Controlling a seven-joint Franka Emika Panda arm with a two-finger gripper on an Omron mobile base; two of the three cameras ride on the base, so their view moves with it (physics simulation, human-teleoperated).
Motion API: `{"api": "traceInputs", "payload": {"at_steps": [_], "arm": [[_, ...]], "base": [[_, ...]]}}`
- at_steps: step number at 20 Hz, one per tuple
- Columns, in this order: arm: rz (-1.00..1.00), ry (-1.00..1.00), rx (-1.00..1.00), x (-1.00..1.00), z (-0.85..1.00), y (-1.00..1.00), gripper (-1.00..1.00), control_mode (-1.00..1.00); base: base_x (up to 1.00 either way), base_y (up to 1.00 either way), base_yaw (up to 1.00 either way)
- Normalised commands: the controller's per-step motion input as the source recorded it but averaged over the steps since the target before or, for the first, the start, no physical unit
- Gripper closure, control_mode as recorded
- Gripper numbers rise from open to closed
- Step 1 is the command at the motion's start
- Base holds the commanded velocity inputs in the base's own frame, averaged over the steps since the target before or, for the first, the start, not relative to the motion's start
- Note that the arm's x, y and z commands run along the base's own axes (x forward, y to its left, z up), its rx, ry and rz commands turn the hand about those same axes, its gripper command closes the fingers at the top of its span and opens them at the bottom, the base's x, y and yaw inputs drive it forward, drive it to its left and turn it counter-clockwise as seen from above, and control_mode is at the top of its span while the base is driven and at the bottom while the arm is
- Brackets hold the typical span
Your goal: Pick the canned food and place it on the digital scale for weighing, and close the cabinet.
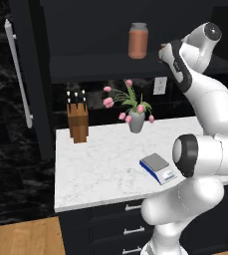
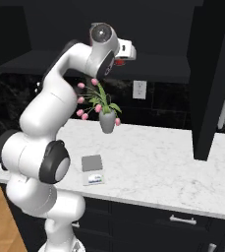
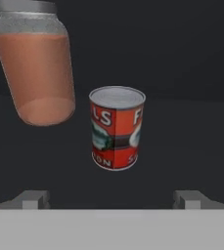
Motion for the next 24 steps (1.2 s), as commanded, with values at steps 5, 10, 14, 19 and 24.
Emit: {"api": "traceInputs", "payload": {"at_steps": [5, 10, 14, 19, 24], "arm": [[0.00, 0.00, 0.00, 0.26, -0.11, 0.00, -1.00, -1.00], [0.00, 0.00, 0.00, 0.27, -0.04, 0.00, -1.00, -1.00], [0.00, 0.00, 0.00, 0.28, -0.02, 0.00, -1.00, -1.00], [0.00, 0.01, 0.00, 0.30, 0.00, 0.00, -1.00, -1.00], [0.00, 0.00, 0.00, 0.20, -0.09, 0.00, -1.00, -1.00]], "base": [[0.00, 0.00, 0.00], [0.00, 0.00, 0.00], [0.00, 0.00, 0.00], [0.00, 0.00, 0.00], [0.00, 0.00, 0.00]]}}
